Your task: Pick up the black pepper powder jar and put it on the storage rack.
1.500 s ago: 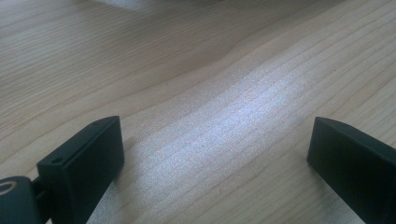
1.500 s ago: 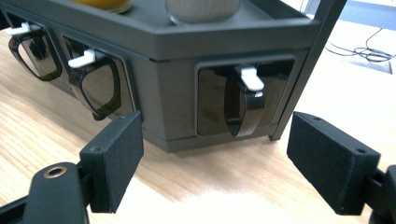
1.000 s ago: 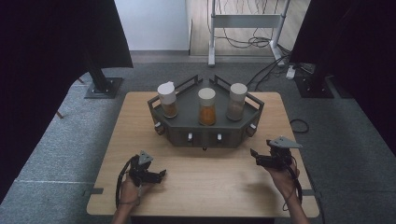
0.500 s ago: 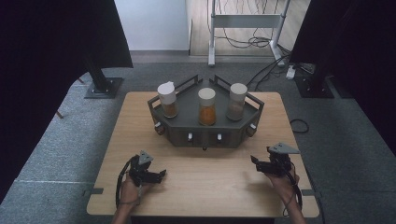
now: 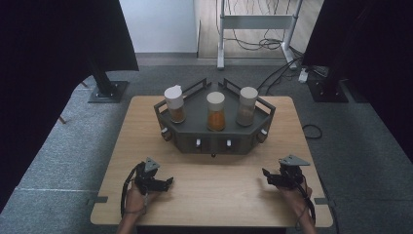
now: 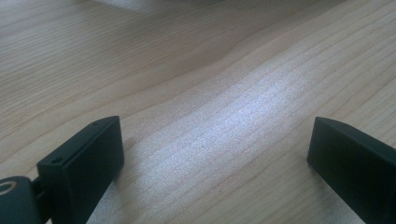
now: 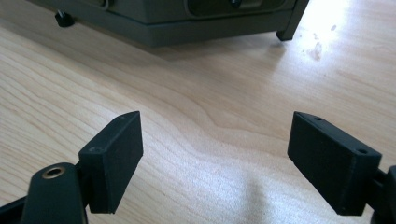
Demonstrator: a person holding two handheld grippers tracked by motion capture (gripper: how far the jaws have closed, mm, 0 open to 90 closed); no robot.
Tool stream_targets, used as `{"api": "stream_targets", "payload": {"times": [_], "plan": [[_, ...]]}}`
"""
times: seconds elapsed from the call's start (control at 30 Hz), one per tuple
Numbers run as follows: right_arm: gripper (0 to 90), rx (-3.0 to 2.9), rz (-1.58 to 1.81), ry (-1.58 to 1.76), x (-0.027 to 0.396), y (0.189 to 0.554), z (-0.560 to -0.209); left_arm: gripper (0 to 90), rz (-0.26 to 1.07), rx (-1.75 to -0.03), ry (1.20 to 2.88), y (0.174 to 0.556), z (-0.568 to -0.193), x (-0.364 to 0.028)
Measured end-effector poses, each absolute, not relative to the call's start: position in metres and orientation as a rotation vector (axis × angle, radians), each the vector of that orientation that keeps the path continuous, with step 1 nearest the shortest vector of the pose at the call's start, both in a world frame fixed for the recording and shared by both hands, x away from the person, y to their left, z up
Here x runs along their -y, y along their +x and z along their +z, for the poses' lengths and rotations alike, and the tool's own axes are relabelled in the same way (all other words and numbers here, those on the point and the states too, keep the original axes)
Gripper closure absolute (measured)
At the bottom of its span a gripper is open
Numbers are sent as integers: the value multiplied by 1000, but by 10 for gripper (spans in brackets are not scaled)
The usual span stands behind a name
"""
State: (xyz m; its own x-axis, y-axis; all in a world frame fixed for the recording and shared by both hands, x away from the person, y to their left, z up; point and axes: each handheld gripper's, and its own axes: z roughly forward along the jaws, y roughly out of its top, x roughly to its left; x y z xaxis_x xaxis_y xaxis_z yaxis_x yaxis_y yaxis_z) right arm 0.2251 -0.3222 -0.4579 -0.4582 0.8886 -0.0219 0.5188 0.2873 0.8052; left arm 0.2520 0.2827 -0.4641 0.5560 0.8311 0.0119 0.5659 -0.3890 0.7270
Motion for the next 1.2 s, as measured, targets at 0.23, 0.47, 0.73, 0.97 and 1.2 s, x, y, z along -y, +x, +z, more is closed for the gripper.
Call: {"api": "stream_targets", "payload": {"times": [0.23, 0.47, 0.73, 0.97, 1.2], "plan": [[169, -2100, 1013, 1263, 320, 226, -463, 33, 496, -1117, 2105, 252, -464, -283], [162, -2121, 966, 1272, 318, 231, -467, 33, 496, -1117, 2105, 252, -464, -283], [146, -2139, 954, 1301, 319, 236, -470, 33, 496, -1117, 2104, 252, -464, -283], [103, -2146, 956, 1345, 321, 240, -468, 33, 496, -1117, 2104, 252, -464, -283], [95, -2145, 954, 1349, 321, 240, -468, 33, 496, -1117, 2104, 252, -464, -283]]}}
